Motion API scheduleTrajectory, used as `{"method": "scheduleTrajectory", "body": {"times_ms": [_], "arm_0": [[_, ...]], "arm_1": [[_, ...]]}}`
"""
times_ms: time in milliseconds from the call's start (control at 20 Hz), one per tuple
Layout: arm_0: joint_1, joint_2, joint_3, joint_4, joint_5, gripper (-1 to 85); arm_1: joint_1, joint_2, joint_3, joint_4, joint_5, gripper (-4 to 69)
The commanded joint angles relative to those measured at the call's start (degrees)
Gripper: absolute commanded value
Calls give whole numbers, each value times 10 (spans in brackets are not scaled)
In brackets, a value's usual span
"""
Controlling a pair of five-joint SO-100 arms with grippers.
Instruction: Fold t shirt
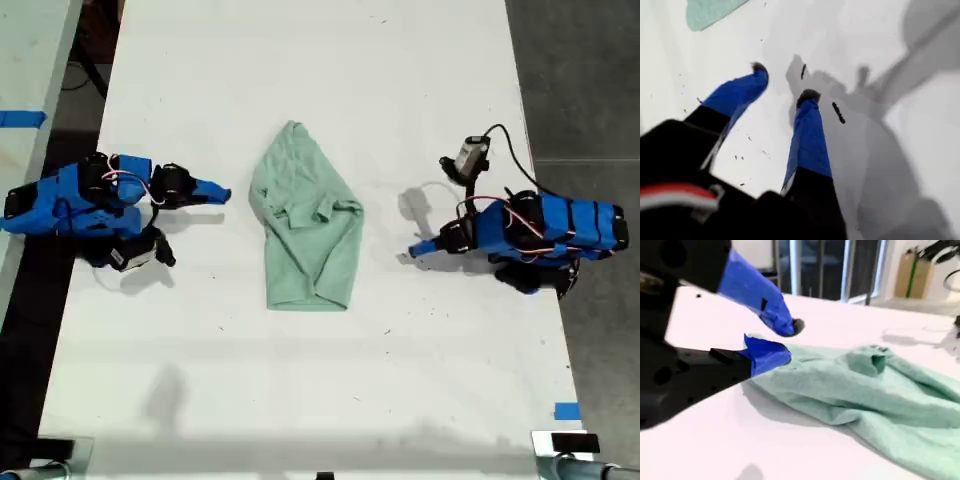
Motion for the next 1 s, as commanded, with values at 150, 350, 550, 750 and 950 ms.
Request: {"method": "scheduleTrajectory", "body": {"times_ms": [150, 350, 550, 750, 950], "arm_0": [[136, -565, -440, 19, -29, 227], [221, -868, -668, 51, -47, 225], [262, -1065, -782, 15, -47, 220], [277, -1165, -827, -40, -31, 208], [278, -1286, -904, -70, 0, 0]], "arm_1": [[-76, -671, -514, -18, 54, 371], [-129, -1005, -824, 4, 49, 373], [-138, -1213, -1008, 7, 30, 369], [-142, -1322, -1083, -7, 33, 348], [-155, -1359, -1105, -14, 53, 35]]}}
